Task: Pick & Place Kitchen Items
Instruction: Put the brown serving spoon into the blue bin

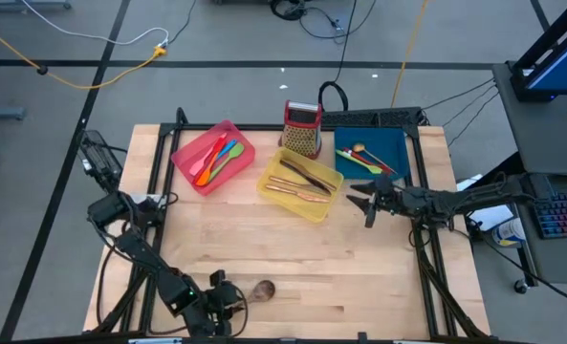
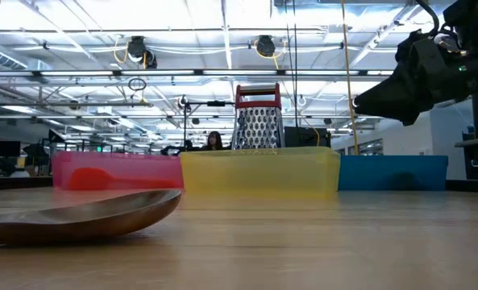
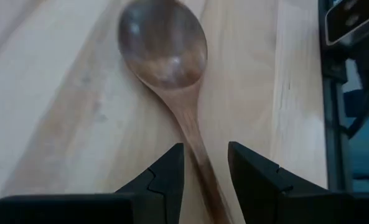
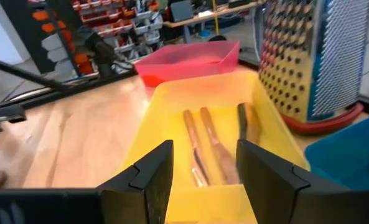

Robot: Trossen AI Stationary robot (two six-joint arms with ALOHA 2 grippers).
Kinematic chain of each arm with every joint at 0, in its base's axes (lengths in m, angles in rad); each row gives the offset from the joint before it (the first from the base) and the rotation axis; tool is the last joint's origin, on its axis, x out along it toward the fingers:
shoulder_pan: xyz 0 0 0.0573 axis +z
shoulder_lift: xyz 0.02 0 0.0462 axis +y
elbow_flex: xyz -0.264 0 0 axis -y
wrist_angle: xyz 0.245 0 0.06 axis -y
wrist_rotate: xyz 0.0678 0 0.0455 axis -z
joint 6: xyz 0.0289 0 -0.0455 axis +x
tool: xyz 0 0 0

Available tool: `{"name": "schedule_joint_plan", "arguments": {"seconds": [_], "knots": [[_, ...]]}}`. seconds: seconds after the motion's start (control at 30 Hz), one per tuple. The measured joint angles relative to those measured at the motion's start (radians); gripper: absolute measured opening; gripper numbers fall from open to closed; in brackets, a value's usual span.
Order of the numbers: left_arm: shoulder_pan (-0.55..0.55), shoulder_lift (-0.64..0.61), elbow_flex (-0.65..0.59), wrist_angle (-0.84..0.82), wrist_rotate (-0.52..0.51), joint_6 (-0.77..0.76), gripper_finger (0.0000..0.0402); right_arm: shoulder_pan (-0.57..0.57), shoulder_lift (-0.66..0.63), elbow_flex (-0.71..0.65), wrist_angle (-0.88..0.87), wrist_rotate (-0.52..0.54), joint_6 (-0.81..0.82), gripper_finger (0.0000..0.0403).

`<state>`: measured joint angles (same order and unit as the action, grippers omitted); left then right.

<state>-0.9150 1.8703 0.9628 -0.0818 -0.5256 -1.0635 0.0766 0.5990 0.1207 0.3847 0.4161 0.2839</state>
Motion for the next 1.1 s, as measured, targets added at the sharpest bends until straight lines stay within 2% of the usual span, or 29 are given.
{"name": "schedule_joint_plan", "arguments": {"seconds": [0.13, 0.33, 0.43, 0.57, 0.67, 0.8, 0.9, 1.1], "knots": [[-0.003, 0.049, 0.000, 0.039, -0.009, 0.007, 0.0127, 0.018, 0.027, 0.000, 0.000, 0.001, 0.022, 0.0169], [-0.005, 0.072, 0.003, 0.013, -0.033, 0.015, 0.0122, 0.019, 0.051, 0.001, 0.000, 0.001, 0.048, 0.0169], [-0.004, 0.073, 0.002, 0.008, -0.055, 0.052, 0.0095, 0.019, 0.059, 0.001, 0.000, 0.001, 0.047, 0.0169], [-0.003, 0.074, 0.001, 0.007, -0.089, 0.076, 0.0039, 0.019, 0.070, 0.001, 0.000, 0.001, 0.049, 0.0169], [0.004, 0.077, 0.001, 0.007, -0.125, 0.091, 0.0035, 0.019, 0.079, 0.001, 0.000, 0.001, 0.062, 0.0169], [0.036, 0.079, -0.003, -0.003, -0.229, 0.114, 0.0039, 0.021, 0.100, 0.001, 0.009, -0.002, 0.111, 0.0169], [0.089, 0.079, -0.003, 0.014, -0.236, 0.183, 0.0048, 0.034, 0.124, 0.001, 0.030, -0.003, 0.131, 0.0169], [0.234, 0.079, -0.002, 0.162, -0.241, 0.466, 0.0037, 0.075, 0.189, 0.002, 0.155, -0.060, 0.127, 0.0169]]}}
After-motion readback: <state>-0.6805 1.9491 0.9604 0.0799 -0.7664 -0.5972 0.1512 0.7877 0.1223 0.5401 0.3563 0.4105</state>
